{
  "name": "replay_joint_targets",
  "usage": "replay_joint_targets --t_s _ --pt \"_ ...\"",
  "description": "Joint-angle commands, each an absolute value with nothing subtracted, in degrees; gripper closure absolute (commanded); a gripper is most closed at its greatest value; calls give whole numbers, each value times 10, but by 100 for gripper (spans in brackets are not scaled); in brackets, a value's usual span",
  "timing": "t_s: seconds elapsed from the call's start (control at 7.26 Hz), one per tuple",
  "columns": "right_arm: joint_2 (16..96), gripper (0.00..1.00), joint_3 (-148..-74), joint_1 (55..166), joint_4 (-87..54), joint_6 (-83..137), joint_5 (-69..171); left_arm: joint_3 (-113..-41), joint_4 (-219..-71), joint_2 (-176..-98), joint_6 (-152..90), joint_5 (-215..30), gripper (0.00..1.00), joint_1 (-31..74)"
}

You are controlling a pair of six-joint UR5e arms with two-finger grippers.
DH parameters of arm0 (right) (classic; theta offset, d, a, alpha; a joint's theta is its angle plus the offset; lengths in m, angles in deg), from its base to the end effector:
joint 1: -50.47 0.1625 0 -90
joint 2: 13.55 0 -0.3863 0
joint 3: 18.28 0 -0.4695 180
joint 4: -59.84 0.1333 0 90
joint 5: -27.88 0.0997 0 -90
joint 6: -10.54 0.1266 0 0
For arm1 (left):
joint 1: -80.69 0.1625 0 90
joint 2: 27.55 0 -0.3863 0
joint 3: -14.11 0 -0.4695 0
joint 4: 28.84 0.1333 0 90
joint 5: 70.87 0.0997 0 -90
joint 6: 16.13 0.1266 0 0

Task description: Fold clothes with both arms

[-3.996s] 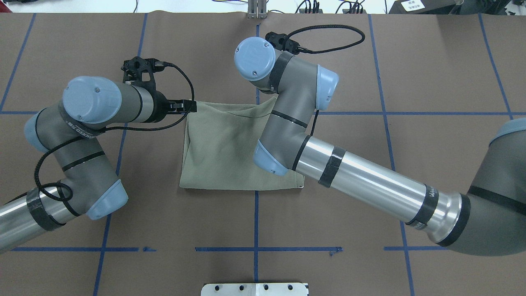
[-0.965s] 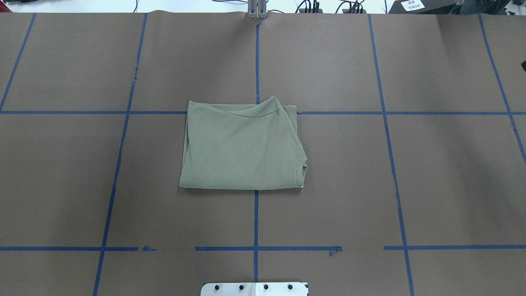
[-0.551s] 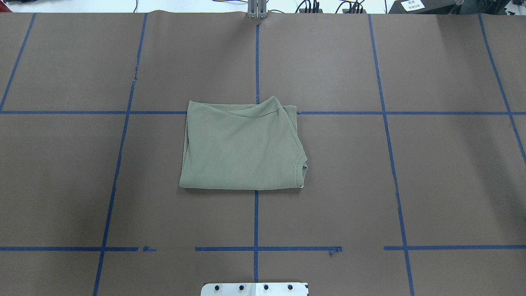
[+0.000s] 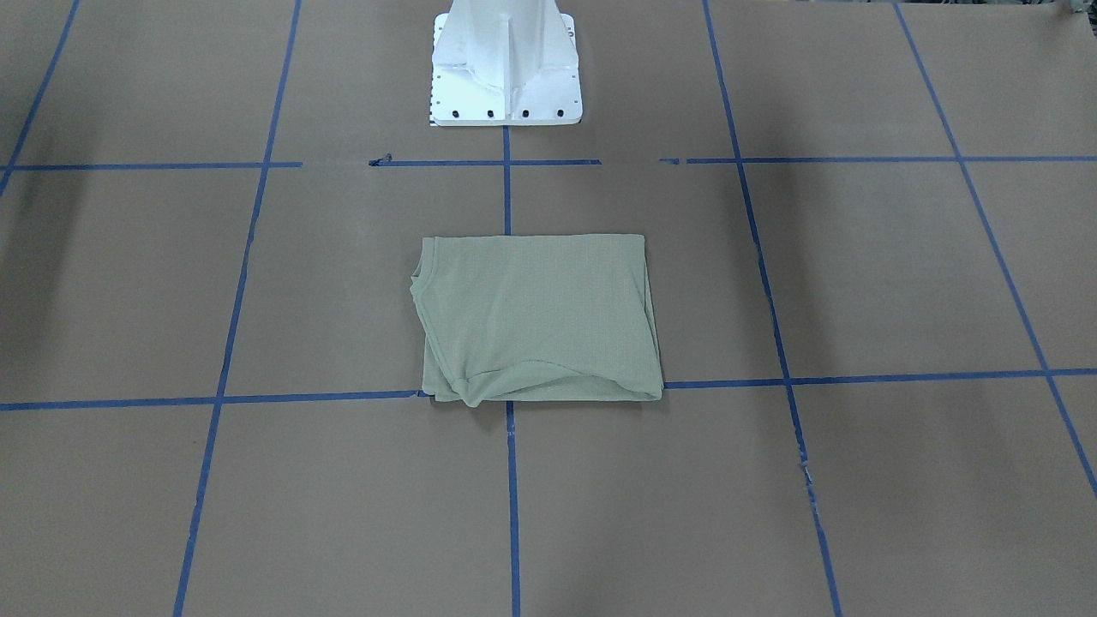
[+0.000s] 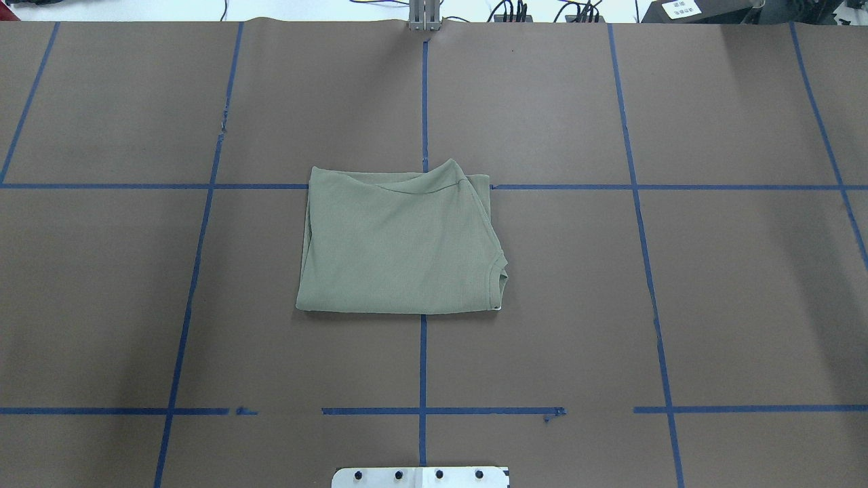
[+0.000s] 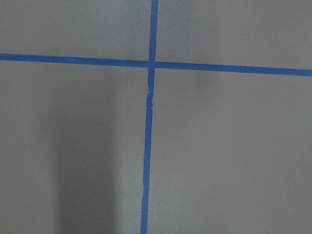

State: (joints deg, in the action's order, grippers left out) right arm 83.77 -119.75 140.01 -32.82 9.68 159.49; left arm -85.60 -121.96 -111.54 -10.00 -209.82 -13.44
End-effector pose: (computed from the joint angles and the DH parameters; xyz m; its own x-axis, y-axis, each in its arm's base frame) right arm 0.0450 -0.5216 0.6037 0.7473 -0.0383 0.6634 0.0192 0.9992 0.0360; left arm -0.0764 -0.5328 0.5871 0.6653 0.1475 -0.7318 0.0005 0.9802 0.1980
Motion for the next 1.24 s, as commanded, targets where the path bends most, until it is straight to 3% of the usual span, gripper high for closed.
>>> replay_joint_targets --t_s 0.0,1.1 --pt "830 0 -1213 1400 -344 97 1601 -864 -1217 -1111 -100 -2100 0 -135" --pt "839 0 -1209 1400 -346 96 1604 -868 -1221 -1082 -100 -2094 0 -131"
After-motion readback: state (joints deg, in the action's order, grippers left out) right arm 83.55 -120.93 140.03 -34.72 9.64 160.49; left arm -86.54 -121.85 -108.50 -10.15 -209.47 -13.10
